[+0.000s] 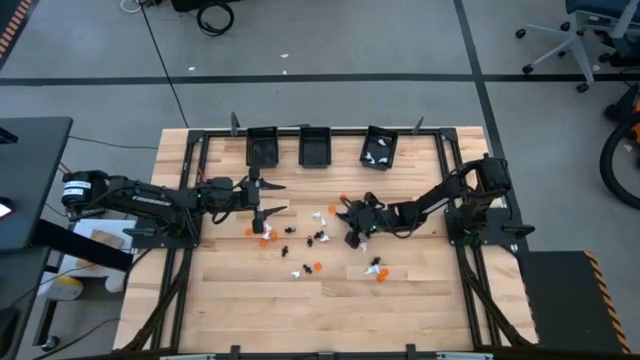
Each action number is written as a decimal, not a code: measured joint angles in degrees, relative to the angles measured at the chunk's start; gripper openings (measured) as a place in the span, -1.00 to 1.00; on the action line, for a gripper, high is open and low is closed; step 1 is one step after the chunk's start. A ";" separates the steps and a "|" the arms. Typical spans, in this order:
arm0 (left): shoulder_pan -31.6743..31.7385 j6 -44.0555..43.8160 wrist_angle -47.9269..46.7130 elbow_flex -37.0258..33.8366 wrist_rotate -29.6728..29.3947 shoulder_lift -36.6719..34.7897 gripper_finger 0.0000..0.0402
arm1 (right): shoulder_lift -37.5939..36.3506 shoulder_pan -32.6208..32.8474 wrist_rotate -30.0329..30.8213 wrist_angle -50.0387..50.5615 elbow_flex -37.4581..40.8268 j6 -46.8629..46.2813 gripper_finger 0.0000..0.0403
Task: Sort Halloween decoration
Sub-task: Put the black skeleton toy into the black middle basket, then put the orange pumpkin toy into the left black basket
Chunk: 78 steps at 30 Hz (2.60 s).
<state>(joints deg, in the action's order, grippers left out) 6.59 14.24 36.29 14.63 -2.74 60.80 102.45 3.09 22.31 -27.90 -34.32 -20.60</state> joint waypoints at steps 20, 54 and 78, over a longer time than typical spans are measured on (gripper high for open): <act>0.00 -0.04 0.43 0.00 0.00 0.00 0.27 | -0.32 -19.96 -8.55 8.83 -21.74 10.03 -0.86; 0.00 0.96 -0.86 -0.02 0.00 0.00 0.27 | -5.97 -15.63 -6.02 13.35 -11.43 9.67 -0.30; -0.02 1.42 -0.08 -0.02 -0.01 0.00 0.27 | 13.41 -11.77 -4.62 -28.57 3.25 9.84 0.18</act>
<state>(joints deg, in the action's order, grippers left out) 6.57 15.66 36.22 14.61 -2.75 60.80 115.86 -8.68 17.69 -56.46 -31.07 -10.76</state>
